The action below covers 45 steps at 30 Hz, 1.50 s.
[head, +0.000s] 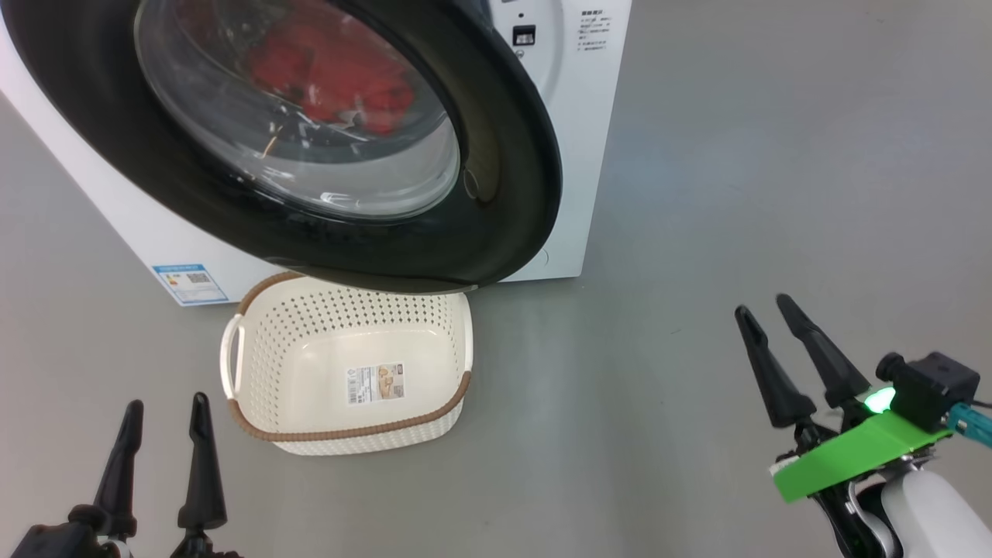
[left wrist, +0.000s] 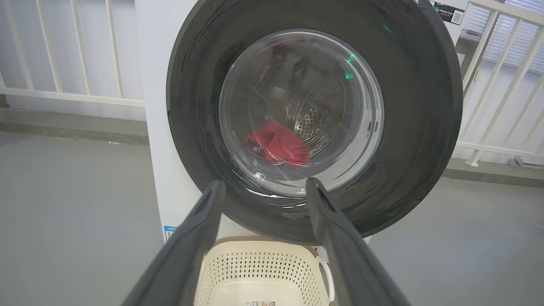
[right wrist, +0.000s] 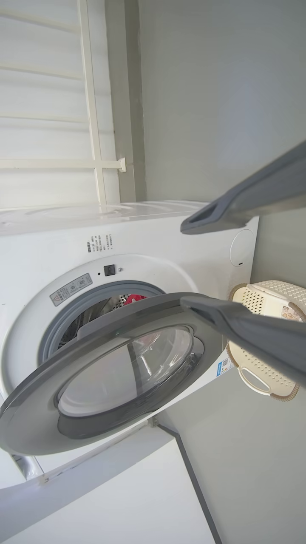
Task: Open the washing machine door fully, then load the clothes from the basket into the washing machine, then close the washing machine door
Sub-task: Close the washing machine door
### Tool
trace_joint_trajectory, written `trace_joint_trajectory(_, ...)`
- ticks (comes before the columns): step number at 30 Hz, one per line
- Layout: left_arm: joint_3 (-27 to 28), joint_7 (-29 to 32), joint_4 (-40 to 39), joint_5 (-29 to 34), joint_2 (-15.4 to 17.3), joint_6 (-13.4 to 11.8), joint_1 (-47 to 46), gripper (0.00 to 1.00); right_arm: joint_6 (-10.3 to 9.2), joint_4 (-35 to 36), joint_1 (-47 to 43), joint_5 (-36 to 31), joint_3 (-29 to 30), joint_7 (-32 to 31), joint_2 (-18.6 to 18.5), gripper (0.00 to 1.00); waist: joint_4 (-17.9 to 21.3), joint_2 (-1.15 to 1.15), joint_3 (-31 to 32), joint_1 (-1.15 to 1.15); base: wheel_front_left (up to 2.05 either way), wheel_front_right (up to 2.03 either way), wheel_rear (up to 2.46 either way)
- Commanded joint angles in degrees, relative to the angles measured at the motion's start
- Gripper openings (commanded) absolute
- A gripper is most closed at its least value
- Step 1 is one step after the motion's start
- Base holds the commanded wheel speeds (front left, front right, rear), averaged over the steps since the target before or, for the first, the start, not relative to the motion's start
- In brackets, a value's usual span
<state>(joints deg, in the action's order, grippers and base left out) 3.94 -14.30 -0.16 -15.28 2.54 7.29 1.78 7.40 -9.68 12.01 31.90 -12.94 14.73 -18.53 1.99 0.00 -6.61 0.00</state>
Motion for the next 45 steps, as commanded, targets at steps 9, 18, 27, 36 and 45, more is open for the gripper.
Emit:
trace_joint_trajectory(9,1.5,-0.7,-2.0,-0.1,0.4,0.2,-2.9,1.0,0.09,3.9,5.6,-1.1,-2.8,0.3,-0.9,0.0,-1.6,0.0,-1.8,0.0,0.0,0.0,0.0)
trace_joint_trajectory(18,0.9,-0.7,-2.4,-0.8,0.4,0.2,-4.3,1.0,0.09,5.3,11.5,-1.9,-7.0,0.3,-2.3,0.0,-4.9,0.0,-4.8,0.0,0.0,0.0,0.0)
trace_joint_trajectory(27,0.1,-0.7,-2.6,-1.3,0.3,0.2,-5.6,1.0,0.09,3.4,17.2,-1.9,-11.5,0.3,-4.2,0.0,-9.1,0.0,-8.1,0.0,0.0,0.0,0.0)
trace_joint_trajectory(36,-1.2,-0.7,-3.3,-1.9,0.3,0.2,-7.2,1.0,0.09,0.5,23.8,-1.5,-15.8,0.3,-6.7,0.0,-11.7,0.0,-11.6,0.0,0.0,0.0,0.0)
trace_joint_trajectory(45,-1.8,-0.7,-3.6,-1.7,0.3,0.2,-8.7,1.0,0.09,-3.7,31.3,0.1,-20.1,0.3,-8.1,0.0,-12.8,0.0,-14.6,0.0,0.0,0.0,0.0)
